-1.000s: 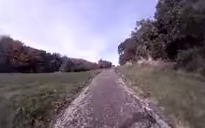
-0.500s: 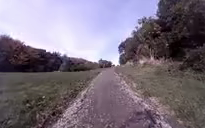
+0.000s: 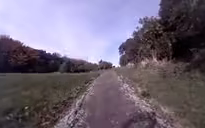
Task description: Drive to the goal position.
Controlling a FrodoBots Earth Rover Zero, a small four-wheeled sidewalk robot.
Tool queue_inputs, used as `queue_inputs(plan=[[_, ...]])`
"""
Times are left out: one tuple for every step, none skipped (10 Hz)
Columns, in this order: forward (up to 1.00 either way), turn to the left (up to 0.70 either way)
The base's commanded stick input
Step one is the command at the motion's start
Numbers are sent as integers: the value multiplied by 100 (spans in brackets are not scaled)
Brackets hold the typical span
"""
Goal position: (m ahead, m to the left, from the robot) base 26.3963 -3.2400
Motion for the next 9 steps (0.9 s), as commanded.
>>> queue_inputs(plan=[[85,0],[85,0],[85,0],[85,0],[85,0],[85,0],[85,0],[85,0],[85,0]])
